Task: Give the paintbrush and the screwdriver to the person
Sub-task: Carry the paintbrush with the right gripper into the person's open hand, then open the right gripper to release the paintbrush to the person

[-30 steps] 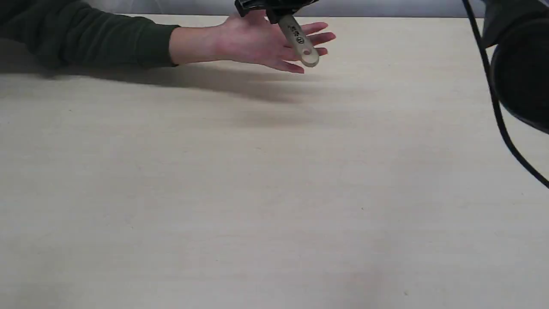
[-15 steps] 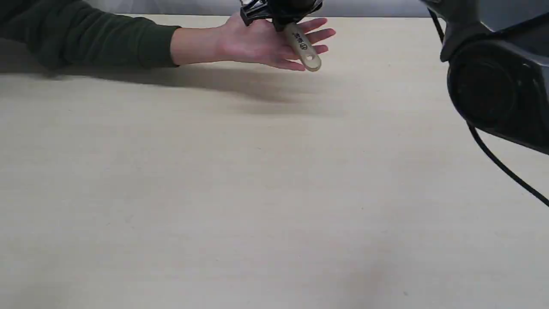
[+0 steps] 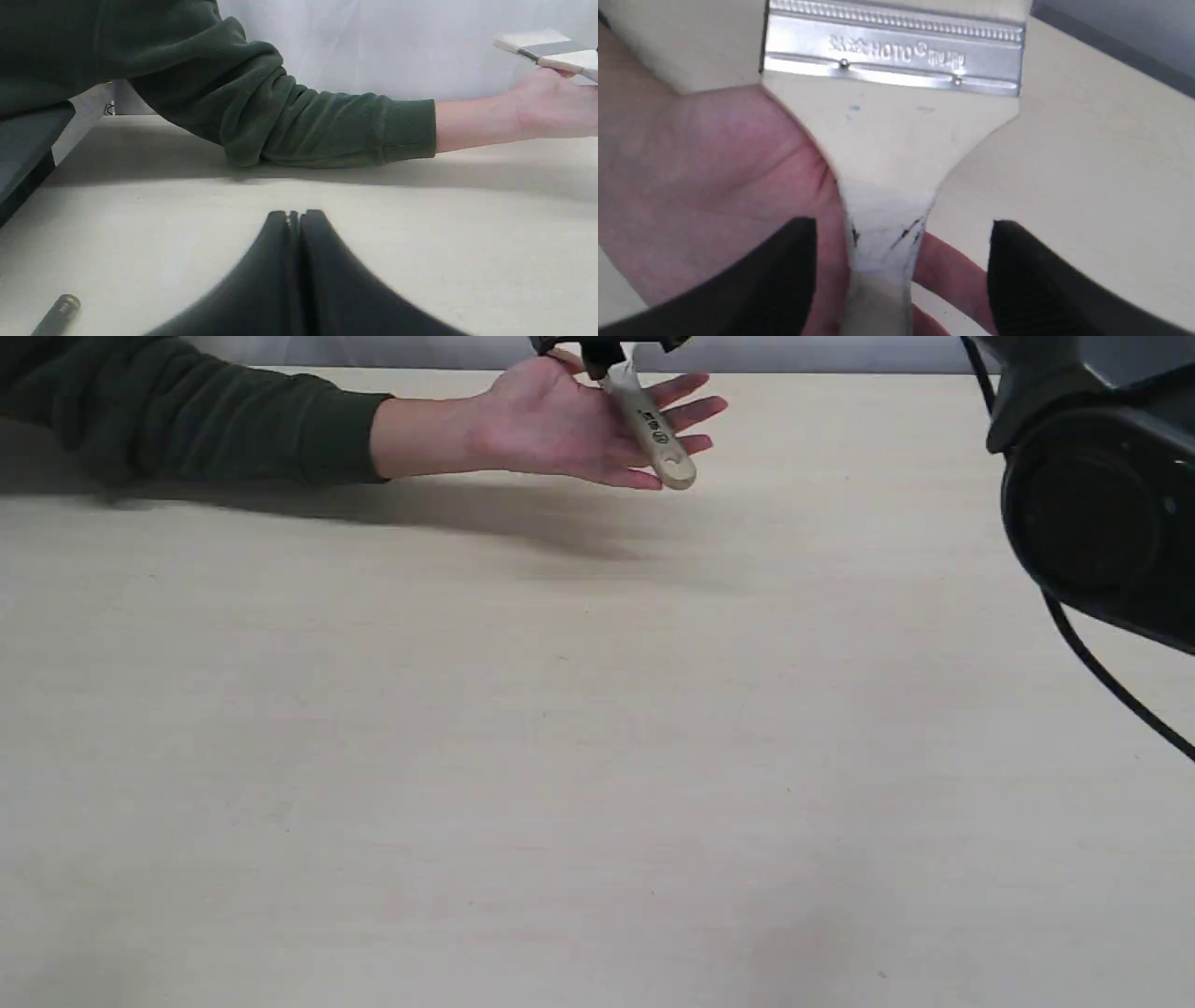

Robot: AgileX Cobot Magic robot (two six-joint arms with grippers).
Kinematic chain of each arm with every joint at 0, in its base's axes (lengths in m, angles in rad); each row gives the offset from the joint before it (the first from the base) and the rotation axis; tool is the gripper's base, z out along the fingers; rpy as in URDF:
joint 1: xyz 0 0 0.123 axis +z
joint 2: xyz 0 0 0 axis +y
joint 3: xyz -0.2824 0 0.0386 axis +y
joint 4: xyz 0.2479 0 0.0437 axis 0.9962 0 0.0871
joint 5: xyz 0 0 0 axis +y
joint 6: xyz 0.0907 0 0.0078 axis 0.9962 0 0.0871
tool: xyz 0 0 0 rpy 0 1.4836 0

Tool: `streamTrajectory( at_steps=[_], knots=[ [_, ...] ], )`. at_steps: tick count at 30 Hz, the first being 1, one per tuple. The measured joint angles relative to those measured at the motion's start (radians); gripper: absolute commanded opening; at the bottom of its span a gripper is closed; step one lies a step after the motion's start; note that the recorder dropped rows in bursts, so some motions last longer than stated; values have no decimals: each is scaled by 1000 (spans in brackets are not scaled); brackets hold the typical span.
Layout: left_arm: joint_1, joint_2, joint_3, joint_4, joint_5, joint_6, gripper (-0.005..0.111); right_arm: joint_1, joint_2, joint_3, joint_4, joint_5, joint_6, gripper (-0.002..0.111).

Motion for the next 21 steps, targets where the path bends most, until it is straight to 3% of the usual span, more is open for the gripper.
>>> streamTrajectory(
  at_steps=[13,21],
  knots=[
    [0,0,0,0,0,0,0,0,-69,0,0,142,-38,40],
    [0,0,0,0,0,0,0,28,-139,39,9,176,-47,39]
  ],
)
